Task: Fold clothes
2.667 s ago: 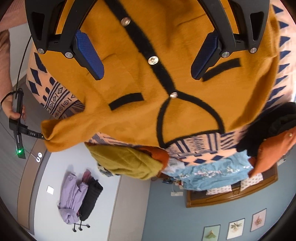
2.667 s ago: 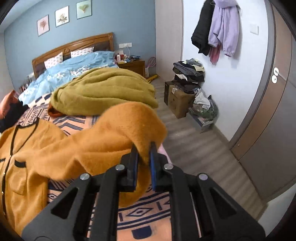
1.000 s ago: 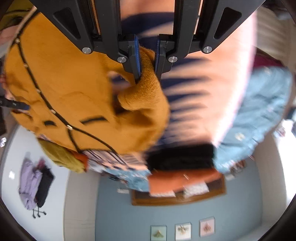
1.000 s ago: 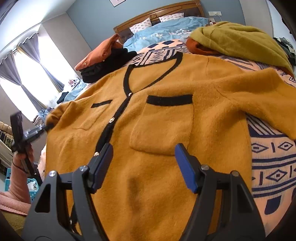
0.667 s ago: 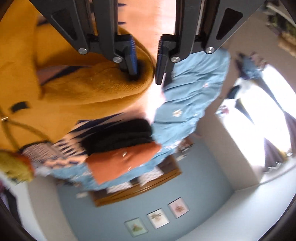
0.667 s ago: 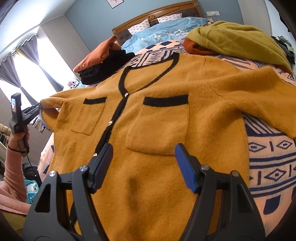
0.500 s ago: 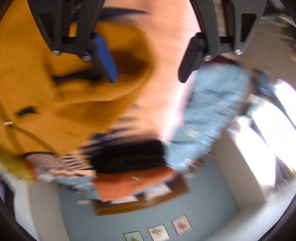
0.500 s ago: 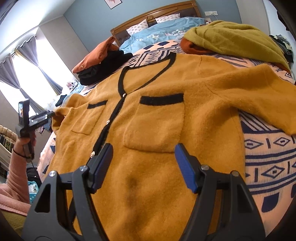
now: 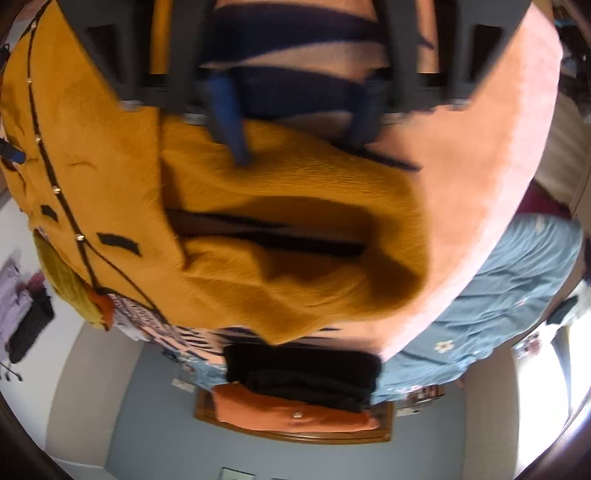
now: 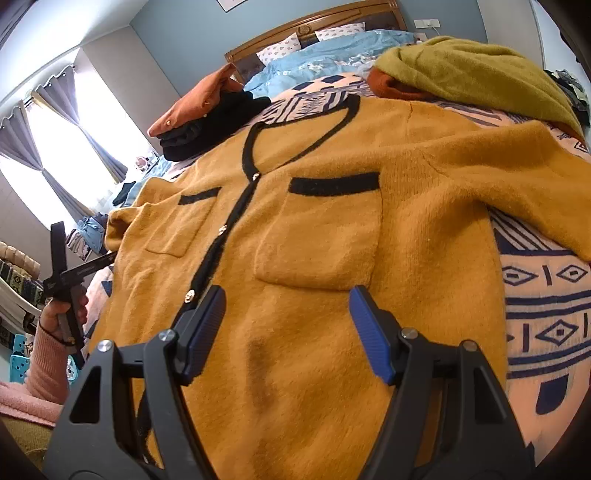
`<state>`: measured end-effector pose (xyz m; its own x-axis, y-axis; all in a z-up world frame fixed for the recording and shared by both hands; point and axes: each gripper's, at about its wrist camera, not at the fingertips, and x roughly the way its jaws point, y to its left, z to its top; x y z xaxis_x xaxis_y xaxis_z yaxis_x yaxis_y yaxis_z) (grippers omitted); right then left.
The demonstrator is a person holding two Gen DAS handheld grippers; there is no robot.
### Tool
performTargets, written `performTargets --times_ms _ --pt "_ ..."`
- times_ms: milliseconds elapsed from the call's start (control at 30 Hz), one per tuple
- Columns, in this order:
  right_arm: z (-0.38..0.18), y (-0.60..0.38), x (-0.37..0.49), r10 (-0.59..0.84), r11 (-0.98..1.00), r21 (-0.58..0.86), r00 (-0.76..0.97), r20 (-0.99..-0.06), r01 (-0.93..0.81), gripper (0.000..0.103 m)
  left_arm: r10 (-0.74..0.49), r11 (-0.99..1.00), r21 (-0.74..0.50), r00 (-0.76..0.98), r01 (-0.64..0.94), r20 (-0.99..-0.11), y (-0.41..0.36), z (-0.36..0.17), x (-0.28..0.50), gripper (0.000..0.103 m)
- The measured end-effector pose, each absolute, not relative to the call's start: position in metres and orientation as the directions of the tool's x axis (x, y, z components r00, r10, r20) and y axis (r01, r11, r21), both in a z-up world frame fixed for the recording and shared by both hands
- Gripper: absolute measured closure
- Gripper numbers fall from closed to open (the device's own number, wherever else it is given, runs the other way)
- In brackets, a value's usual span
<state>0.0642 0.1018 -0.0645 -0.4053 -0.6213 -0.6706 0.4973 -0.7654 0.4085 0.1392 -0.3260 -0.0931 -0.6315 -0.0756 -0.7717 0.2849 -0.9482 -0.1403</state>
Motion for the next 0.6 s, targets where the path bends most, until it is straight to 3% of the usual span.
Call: performTargets --times_ms 100,333,467,567,600 --pt "-0.061 0.106 0.065 -0.615 -0.773 0.403 -0.422 -0.666 0.491 0.032 -0.148 -0.954 -0.06 -0.633 0.294 -0.76 -0.328 -0.08 0.133 0.095" --pt "-0.058 0.114 0.064 -0.601 -0.787 0.399 -0.442 -0.665 0.47 0.032 -0.408 -0.9 0.189 -0.604 0.393 -0.685 -0.351 -0.037 0.132 0.096" --pt "-0.057 0.119 0.062 -0.599 -0.791 0.4 -0.451 -0.661 0.463 0.032 -0.654 -0.755 0.451 -0.501 0.476 -0.567 -0.364 -0.026 0.132 0.095" --pt "-0.055 0.125 0.062 -0.592 -0.797 0.396 -0.462 -0.66 0.456 0.032 -0.754 -0.654 0.558 -0.383 0.51 -0.534 -0.377 -0.034 0.13 0.082" --pt "-0.055 0.126 0.062 -0.59 -0.799 0.394 -0.465 -0.66 0.454 0.032 -0.756 -0.649 0.549 -0.364 0.527 -0.544 -0.38 -0.037 0.133 0.061"
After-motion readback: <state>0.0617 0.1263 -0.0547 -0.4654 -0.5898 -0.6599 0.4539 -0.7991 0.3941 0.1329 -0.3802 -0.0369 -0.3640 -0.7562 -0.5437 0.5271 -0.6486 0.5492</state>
